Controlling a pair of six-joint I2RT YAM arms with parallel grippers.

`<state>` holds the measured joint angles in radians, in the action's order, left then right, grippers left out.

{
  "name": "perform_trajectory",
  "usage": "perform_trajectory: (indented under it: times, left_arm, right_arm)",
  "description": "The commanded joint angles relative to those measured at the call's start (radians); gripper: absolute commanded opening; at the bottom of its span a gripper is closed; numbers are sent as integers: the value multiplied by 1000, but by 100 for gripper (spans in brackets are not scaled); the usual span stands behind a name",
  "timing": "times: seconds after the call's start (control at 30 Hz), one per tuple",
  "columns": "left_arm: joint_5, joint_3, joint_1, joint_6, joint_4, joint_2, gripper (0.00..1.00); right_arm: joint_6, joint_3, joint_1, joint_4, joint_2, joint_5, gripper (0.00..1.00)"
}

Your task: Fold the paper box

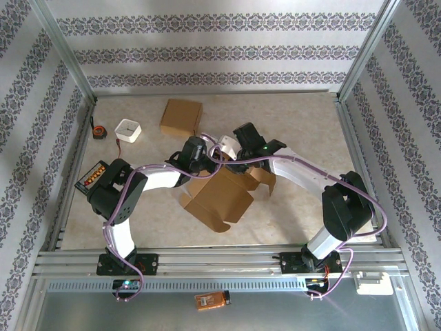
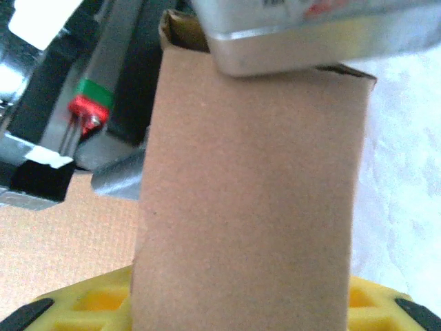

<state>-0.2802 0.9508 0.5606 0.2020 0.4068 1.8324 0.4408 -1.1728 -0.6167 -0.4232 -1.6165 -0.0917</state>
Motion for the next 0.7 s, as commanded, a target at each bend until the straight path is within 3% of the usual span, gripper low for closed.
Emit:
perform_trajectory:
  times: [0.0,0.13,0.2,0.33,0.43,0.57,0.67]
  left_arm:
    - [-10,85,-9,7,84,-5,15]
    - [-9,93,-11,48,116,-3,0]
    - [10,87,-10,100,163,8,0]
    - [279,91,19,131,64,13,0]
    - [353,69,21,145,44,-1,0]
    - [245,52,18,106,84,-31,37]
    - [103,41,19,88,79,-74,45]
  right_arm:
    - [65,17,-44,-92,5,-206,44]
    - [63,14,-44,-97,-3,-233,44]
    - [58,13,-43,-92,-10,-239,44]
    - [47,6,-45,-92,-23,-241,44]
    - [53,8,-45,-97,-21,-241,44]
    - [59,10,-44,-97,-15,-234,45]
    - [53,2,-42,-101,-10,-240,45]
